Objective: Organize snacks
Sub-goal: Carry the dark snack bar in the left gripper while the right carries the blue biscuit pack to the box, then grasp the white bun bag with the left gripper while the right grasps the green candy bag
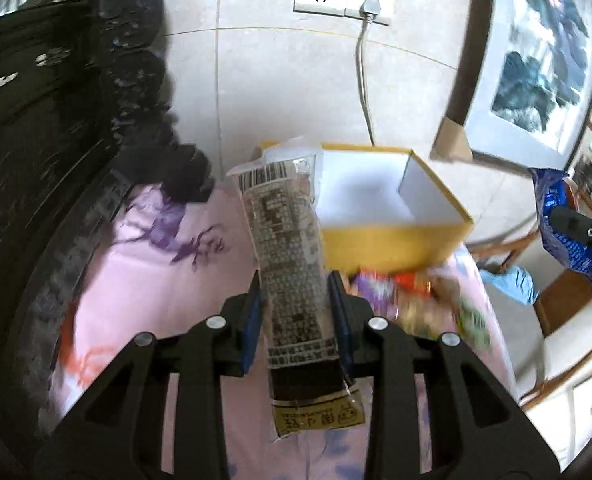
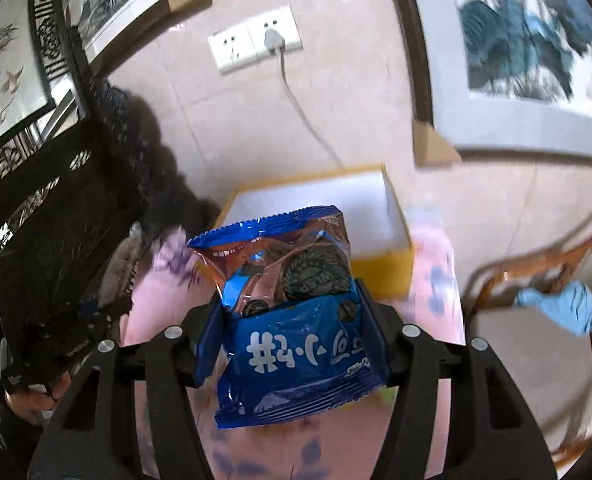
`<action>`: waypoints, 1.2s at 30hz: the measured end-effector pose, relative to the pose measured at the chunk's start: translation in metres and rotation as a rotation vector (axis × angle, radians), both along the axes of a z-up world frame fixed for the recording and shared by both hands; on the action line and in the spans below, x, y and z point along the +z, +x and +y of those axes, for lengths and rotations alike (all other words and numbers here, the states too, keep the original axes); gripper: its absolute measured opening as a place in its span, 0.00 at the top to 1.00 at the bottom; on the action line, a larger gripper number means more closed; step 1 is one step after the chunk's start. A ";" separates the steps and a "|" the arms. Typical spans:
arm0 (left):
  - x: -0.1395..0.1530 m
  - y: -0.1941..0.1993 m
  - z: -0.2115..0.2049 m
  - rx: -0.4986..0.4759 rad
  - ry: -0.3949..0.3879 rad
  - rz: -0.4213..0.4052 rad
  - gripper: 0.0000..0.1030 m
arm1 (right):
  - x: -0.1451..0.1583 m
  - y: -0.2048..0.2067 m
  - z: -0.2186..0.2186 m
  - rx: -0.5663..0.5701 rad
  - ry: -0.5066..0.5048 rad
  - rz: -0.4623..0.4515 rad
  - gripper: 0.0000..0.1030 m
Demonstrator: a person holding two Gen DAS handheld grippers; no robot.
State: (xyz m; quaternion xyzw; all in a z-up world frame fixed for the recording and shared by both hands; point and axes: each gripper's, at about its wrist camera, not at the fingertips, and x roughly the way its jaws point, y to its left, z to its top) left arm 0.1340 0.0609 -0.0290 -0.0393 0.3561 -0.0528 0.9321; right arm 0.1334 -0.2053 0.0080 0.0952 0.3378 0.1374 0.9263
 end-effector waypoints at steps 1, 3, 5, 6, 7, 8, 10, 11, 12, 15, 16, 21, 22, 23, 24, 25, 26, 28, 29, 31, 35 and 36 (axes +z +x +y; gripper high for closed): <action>0.002 0.011 -0.003 -0.006 -0.009 -0.005 0.70 | 0.001 0.016 0.001 -0.004 -0.014 -0.008 0.42; 0.007 0.037 -0.010 -0.005 0.001 -0.024 0.69 | -0.004 0.051 -0.002 -0.019 -0.003 0.003 0.42; 0.007 0.062 -0.017 -0.006 0.024 -0.039 0.69 | -0.013 0.084 -0.001 -0.019 -0.034 0.007 0.42; 0.006 0.073 -0.020 -0.002 0.031 -0.030 0.69 | -0.018 0.095 0.001 -0.025 -0.057 0.009 0.42; 0.004 0.087 -0.022 -0.001 0.033 -0.020 0.69 | -0.022 0.105 0.001 -0.021 -0.063 0.012 0.42; 0.001 0.098 -0.022 0.000 0.036 -0.015 0.69 | -0.028 0.115 -0.001 -0.019 -0.047 0.020 0.42; -0.007 0.115 -0.026 -0.010 0.063 -0.001 0.69 | -0.037 0.129 -0.001 -0.017 -0.026 0.045 0.42; -0.010 0.122 -0.027 -0.008 0.069 0.002 0.69 | -0.044 0.138 -0.002 -0.018 -0.027 0.054 0.42; -0.014 0.130 -0.028 -0.008 0.066 0.013 0.69 | -0.048 0.142 -0.002 -0.018 -0.032 0.058 0.42; -0.023 0.142 -0.028 -0.013 0.052 0.035 0.69 | -0.060 0.154 -0.001 -0.015 -0.036 0.075 0.41; -0.025 0.145 -0.030 -0.014 0.056 0.039 0.69 | -0.062 0.157 0.000 -0.015 -0.040 0.078 0.41; -0.032 0.152 -0.028 0.058 0.105 0.020 0.02 | -0.066 0.160 0.002 -0.067 -0.155 0.095 0.01; -0.031 0.146 -0.025 0.062 0.116 0.004 0.02 | -0.065 0.157 0.001 -0.075 -0.179 0.104 0.01; -0.032 0.142 -0.022 0.059 0.129 0.006 0.02 | -0.065 0.150 -0.003 -0.082 -0.206 0.114 0.01; -0.032 0.136 -0.019 0.063 0.157 0.017 0.02 | -0.065 0.142 -0.007 -0.080 -0.210 0.121 0.01; -0.033 0.132 -0.016 0.068 0.174 0.025 0.02 | -0.067 0.132 -0.014 -0.074 -0.211 0.137 0.01; -0.034 0.126 -0.010 0.072 0.189 0.035 0.02 | -0.070 0.121 -0.022 -0.069 -0.215 0.158 0.01; -0.037 0.107 0.001 0.074 0.188 0.050 0.02 | -0.078 0.099 -0.036 -0.065 -0.234 0.188 0.01; -0.040 0.096 0.006 0.069 0.173 0.059 0.02 | -0.087 0.083 -0.045 -0.048 -0.258 0.206 0.01; -0.048 0.073 0.017 0.046 0.131 0.097 0.02 | -0.108 0.060 -0.055 -0.005 -0.298 0.250 0.01; -0.074 0.040 0.025 0.008 0.095 0.188 0.02 | -0.159 0.032 -0.068 -0.025 -0.310 0.398 0.01; -0.083 0.032 0.025 -0.004 0.098 0.216 0.02 | -0.171 0.031 -0.076 -0.075 -0.266 0.423 0.01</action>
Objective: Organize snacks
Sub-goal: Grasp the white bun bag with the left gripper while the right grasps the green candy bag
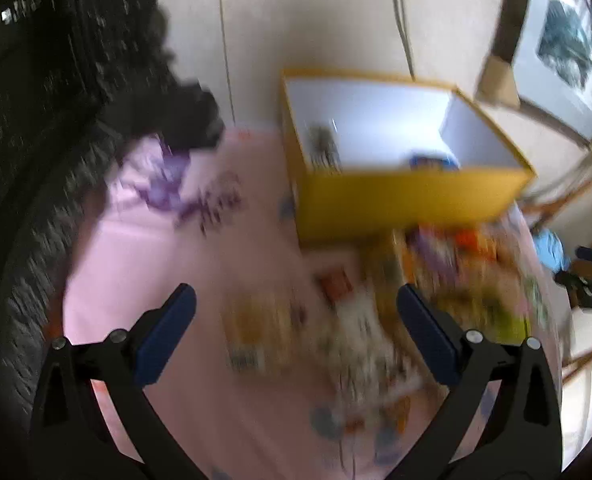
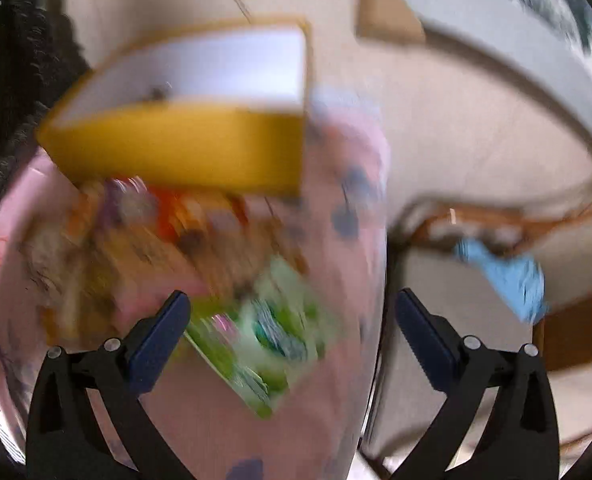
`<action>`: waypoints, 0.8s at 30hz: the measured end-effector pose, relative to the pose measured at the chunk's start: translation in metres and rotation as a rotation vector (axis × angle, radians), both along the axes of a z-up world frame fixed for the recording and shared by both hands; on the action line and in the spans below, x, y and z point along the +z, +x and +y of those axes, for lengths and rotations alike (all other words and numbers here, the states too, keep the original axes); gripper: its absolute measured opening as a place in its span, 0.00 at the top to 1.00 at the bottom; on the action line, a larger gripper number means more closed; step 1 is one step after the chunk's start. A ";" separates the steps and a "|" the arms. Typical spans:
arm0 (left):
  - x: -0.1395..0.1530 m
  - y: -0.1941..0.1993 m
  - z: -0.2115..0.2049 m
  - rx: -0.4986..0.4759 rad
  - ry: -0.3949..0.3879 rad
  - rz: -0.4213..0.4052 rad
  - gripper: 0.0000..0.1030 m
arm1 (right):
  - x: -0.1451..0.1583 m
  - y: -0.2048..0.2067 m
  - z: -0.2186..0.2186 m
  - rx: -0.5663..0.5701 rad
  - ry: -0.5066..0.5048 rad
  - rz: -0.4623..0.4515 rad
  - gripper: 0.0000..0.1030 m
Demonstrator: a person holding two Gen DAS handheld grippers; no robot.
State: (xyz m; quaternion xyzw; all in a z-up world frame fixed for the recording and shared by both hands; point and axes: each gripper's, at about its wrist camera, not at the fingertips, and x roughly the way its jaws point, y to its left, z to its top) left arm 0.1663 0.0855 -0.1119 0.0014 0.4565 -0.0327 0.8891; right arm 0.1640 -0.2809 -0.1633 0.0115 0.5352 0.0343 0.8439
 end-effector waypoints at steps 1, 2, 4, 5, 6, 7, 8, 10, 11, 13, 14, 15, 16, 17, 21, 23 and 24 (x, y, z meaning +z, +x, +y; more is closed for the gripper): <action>-0.005 -0.005 -0.002 0.000 0.007 0.012 0.02 | -0.010 0.001 -0.006 -0.054 0.063 0.016 0.01; -0.012 -0.011 -0.004 0.000 0.013 0.025 0.02 | -0.018 0.002 -0.011 -0.102 0.122 0.030 0.01; -0.022 -0.018 -0.008 0.001 0.013 0.044 0.02 | -0.039 0.004 -0.018 -0.250 0.191 0.069 0.01; -0.026 -0.020 -0.010 0.003 0.003 0.051 0.02 | -0.045 0.005 -0.020 -0.307 0.253 0.068 0.01; -0.029 -0.021 -0.011 0.003 -0.008 0.060 0.02 | -0.051 0.007 -0.017 -0.334 0.290 0.072 0.01; -0.034 -0.022 -0.013 0.013 -0.019 0.073 0.02 | -0.058 0.009 -0.014 -0.366 0.291 0.089 0.01; -0.036 -0.022 -0.014 0.019 -0.030 0.081 0.02 | -0.058 0.009 -0.009 -0.381 0.253 0.059 0.01; -0.041 -0.020 -0.017 0.019 -0.044 0.098 0.02 | -0.060 0.008 0.008 -0.393 0.182 0.032 0.01; -0.043 -0.019 -0.019 0.021 -0.041 0.104 0.02 | -0.058 0.004 0.009 -0.404 0.185 0.014 0.08; -0.046 -0.017 -0.023 0.025 -0.025 0.109 0.02 | -0.053 -0.001 0.009 -0.394 0.190 0.018 0.30; -0.048 -0.015 -0.026 0.023 -0.018 0.111 0.02 | -0.052 -0.006 0.006 -0.403 0.230 0.030 0.33; -0.049 -0.014 -0.028 0.020 -0.013 0.114 0.02 | -0.051 -0.010 0.004 -0.400 0.243 0.036 0.34; -0.052 -0.012 -0.031 0.022 0.000 0.124 0.02 | -0.049 -0.013 0.002 -0.397 0.239 0.040 0.35; -0.053 -0.009 -0.032 0.024 0.003 0.130 0.02 | -0.046 -0.019 0.001 -0.397 0.226 0.036 0.36; -0.065 0.002 -0.033 0.054 -0.048 0.161 0.02 | -0.033 -0.042 -0.008 -0.386 0.240 0.026 0.36; -0.082 0.011 -0.026 0.141 -0.115 0.251 0.08 | -0.027 -0.051 -0.014 -0.388 0.248 0.028 0.36; -0.094 0.016 -0.021 0.187 -0.186 0.305 0.21 | -0.026 -0.056 -0.017 -0.390 0.251 0.029 0.36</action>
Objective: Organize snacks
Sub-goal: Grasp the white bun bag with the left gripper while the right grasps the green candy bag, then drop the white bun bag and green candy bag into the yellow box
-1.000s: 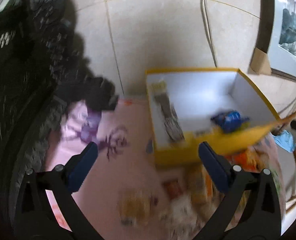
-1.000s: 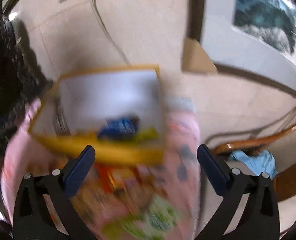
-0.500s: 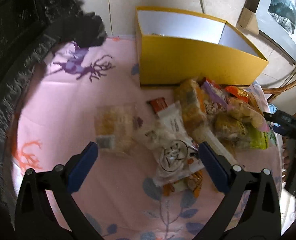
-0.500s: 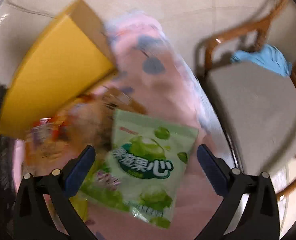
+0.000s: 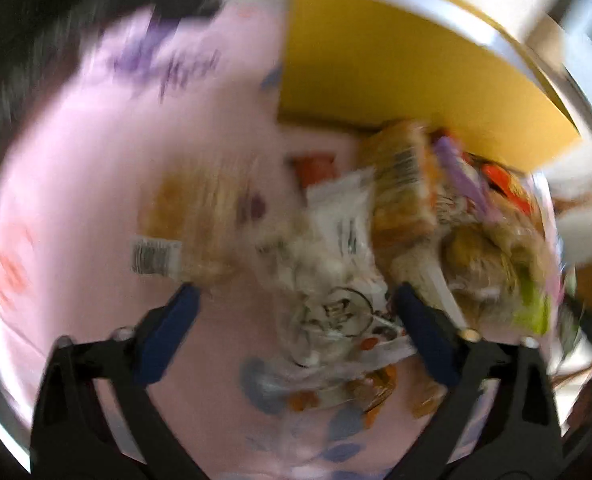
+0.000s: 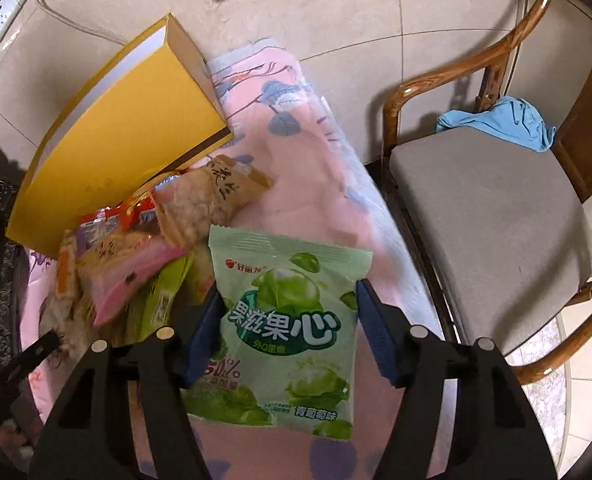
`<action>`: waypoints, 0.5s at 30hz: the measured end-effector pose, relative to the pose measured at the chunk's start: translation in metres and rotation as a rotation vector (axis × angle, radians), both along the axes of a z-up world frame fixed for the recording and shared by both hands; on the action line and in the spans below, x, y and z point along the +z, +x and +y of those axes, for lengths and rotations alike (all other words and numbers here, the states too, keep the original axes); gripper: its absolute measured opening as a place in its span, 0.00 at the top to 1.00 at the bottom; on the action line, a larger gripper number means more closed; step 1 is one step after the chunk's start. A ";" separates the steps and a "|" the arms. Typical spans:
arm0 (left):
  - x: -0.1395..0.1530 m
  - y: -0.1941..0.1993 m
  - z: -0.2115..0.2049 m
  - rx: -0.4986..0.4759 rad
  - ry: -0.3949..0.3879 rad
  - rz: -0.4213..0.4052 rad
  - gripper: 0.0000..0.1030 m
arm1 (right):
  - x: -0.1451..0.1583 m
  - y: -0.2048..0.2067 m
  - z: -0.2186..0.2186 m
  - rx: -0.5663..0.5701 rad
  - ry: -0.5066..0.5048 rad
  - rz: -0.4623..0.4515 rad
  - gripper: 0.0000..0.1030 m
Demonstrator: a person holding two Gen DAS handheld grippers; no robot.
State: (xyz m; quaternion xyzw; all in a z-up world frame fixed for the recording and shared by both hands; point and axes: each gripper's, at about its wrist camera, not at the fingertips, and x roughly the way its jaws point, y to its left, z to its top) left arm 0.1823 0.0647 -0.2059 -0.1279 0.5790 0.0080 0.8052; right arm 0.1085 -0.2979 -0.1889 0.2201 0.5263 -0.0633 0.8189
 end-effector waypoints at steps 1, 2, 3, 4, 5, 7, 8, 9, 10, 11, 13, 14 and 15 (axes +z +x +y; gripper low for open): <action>-0.007 0.003 0.002 0.012 -0.029 0.027 0.26 | 0.001 -0.004 -0.002 -0.001 -0.004 0.000 0.36; -0.007 0.002 0.001 0.021 -0.007 0.017 0.34 | 0.000 -0.006 -0.007 -0.001 -0.008 0.001 0.36; -0.004 0.002 -0.004 -0.006 0.033 -0.002 0.44 | 0.002 -0.011 -0.007 -0.004 -0.016 0.003 0.36; -0.002 0.001 -0.007 -0.031 0.029 -0.009 0.46 | 0.003 -0.016 -0.009 -0.010 -0.020 0.003 0.36; 0.001 0.000 -0.009 -0.047 0.034 -0.005 0.48 | 0.005 -0.019 -0.009 -0.016 -0.019 0.003 0.36; 0.008 -0.005 -0.010 -0.068 0.041 -0.012 0.49 | 0.011 -0.027 -0.012 -0.029 -0.014 -0.010 0.36; 0.013 -0.008 -0.010 -0.078 0.058 -0.026 0.50 | 0.018 -0.031 -0.011 -0.031 -0.024 -0.026 0.36; 0.022 -0.014 -0.010 -0.089 0.089 -0.052 0.50 | 0.023 -0.033 -0.010 -0.029 -0.035 -0.037 0.36; 0.028 -0.017 -0.009 -0.095 0.097 -0.064 0.50 | 0.030 -0.036 -0.008 -0.025 -0.048 -0.055 0.36; 0.036 -0.021 -0.007 -0.095 0.091 -0.075 0.50 | 0.037 -0.037 -0.007 -0.022 -0.053 -0.068 0.36; 0.049 -0.029 -0.001 -0.084 0.071 -0.091 0.50 | 0.055 -0.041 -0.003 -0.017 -0.052 -0.115 0.36; 0.058 -0.034 0.003 -0.076 0.063 -0.106 0.50 | 0.065 -0.042 -0.001 -0.009 -0.053 -0.139 0.36; 0.064 -0.039 0.004 -0.070 0.059 -0.120 0.50 | 0.074 -0.043 0.003 -0.001 -0.059 -0.163 0.36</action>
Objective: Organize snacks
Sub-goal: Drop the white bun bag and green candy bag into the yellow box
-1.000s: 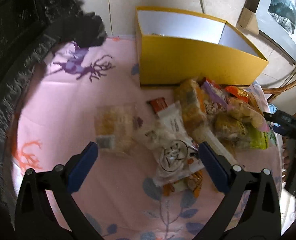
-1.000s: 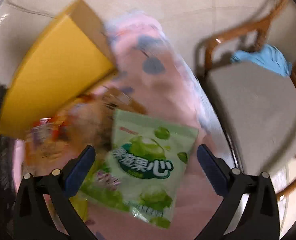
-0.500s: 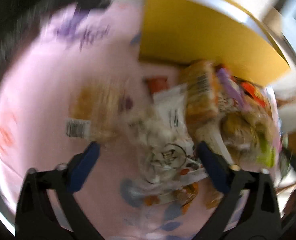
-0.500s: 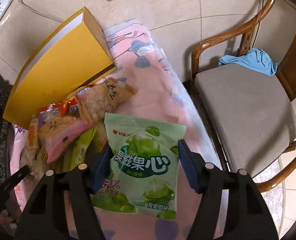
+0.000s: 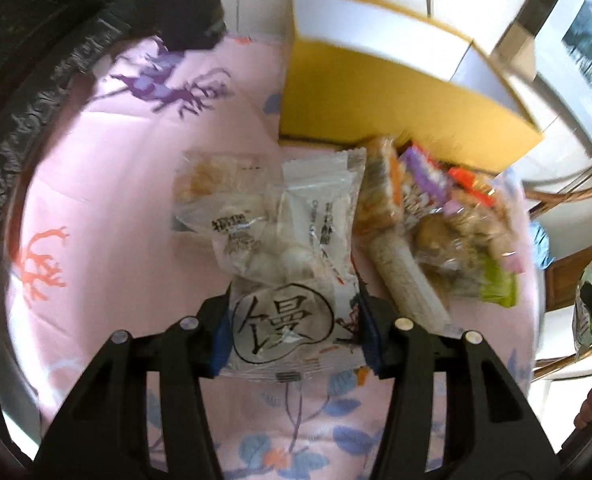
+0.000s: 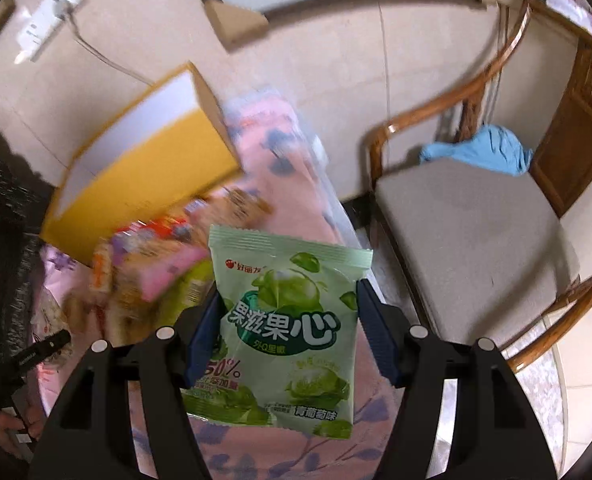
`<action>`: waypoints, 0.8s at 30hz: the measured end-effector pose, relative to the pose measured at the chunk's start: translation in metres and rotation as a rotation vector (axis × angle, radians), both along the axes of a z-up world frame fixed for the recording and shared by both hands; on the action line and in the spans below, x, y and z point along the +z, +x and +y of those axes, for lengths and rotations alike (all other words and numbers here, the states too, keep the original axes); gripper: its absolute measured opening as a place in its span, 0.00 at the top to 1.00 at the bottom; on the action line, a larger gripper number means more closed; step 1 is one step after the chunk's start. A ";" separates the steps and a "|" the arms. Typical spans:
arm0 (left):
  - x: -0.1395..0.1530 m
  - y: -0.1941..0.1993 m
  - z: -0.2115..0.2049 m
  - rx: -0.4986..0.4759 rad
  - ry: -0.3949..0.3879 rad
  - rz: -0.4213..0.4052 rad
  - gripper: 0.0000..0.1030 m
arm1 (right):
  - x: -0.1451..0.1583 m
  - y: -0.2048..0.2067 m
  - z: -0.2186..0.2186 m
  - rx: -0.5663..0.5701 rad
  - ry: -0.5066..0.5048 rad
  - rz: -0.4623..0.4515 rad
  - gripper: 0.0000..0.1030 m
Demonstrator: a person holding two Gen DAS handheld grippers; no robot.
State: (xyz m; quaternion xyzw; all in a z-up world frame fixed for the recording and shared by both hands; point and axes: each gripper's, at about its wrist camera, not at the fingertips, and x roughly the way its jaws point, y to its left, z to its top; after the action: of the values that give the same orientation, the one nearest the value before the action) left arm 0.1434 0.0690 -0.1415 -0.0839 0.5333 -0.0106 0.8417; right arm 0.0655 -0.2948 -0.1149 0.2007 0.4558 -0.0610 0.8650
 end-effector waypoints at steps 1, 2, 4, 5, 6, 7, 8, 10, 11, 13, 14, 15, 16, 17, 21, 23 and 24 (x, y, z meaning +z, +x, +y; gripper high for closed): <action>0.011 -0.004 0.004 0.007 -0.004 -0.023 0.50 | 0.009 -0.001 0.004 0.012 -0.006 -0.021 0.36; 0.021 -0.007 0.005 0.010 -0.002 -0.044 0.50 | 0.017 -0.001 0.008 0.023 -0.011 -0.038 0.36; 0.047 -0.010 0.007 0.019 0.012 -0.101 0.50 | 0.038 0.003 0.019 0.064 -0.018 -0.089 0.36; 0.056 -0.011 0.007 0.018 0.017 -0.122 0.50 | 0.048 0.008 0.024 0.084 -0.016 -0.111 0.36; 0.069 -0.009 0.005 0.012 0.028 -0.157 0.50 | 0.055 0.012 0.026 0.096 -0.011 -0.126 0.36; 0.076 -0.006 0.005 0.010 0.038 -0.176 0.50 | 0.064 0.020 0.030 0.119 -0.002 -0.148 0.36; 0.084 -0.002 0.002 0.009 0.054 -0.197 0.50 | 0.070 0.026 0.034 0.134 -0.002 -0.164 0.36; 0.101 0.007 -0.005 -0.001 0.081 -0.239 0.50 | 0.088 0.043 0.045 0.172 -0.042 -0.214 0.36; 0.107 0.012 -0.008 -0.012 0.081 -0.257 0.50 | 0.093 0.049 0.048 0.183 -0.056 -0.230 0.36; 0.119 0.027 -0.018 -0.053 0.088 -0.304 0.50 | 0.105 0.069 0.056 0.210 -0.087 -0.272 0.36; 0.124 0.036 -0.024 -0.071 0.107 -0.330 0.50 | 0.110 0.083 0.059 0.218 -0.098 -0.290 0.36; 0.129 0.049 -0.032 -0.091 0.143 -0.350 0.50 | 0.111 0.091 0.061 0.221 -0.100 -0.297 0.36; 0.132 0.057 -0.038 -0.099 0.167 -0.356 0.50 | 0.112 0.103 0.062 0.226 -0.100 -0.303 0.36; 0.134 0.068 -0.044 -0.107 0.194 -0.366 0.49 | 0.112 0.111 0.062 0.230 -0.103 -0.309 0.36; 0.138 0.103 -0.058 -0.126 0.226 -0.417 0.49 | 0.107 0.149 0.068 0.268 -0.141 -0.333 0.36; 0.133 0.122 -0.062 -0.111 0.225 -0.409 0.49 | 0.107 0.162 0.070 0.266 -0.167 -0.346 0.36; 0.130 0.131 -0.062 -0.103 0.212 -0.400 0.49 | 0.107 0.169 0.071 0.265 -0.179 -0.350 0.36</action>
State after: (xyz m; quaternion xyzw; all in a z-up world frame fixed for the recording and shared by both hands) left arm 0.2741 0.0073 -0.0114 0.0362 0.3576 -0.0139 0.9331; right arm 0.2350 -0.2236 -0.0083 0.0693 0.3142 0.0487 0.9456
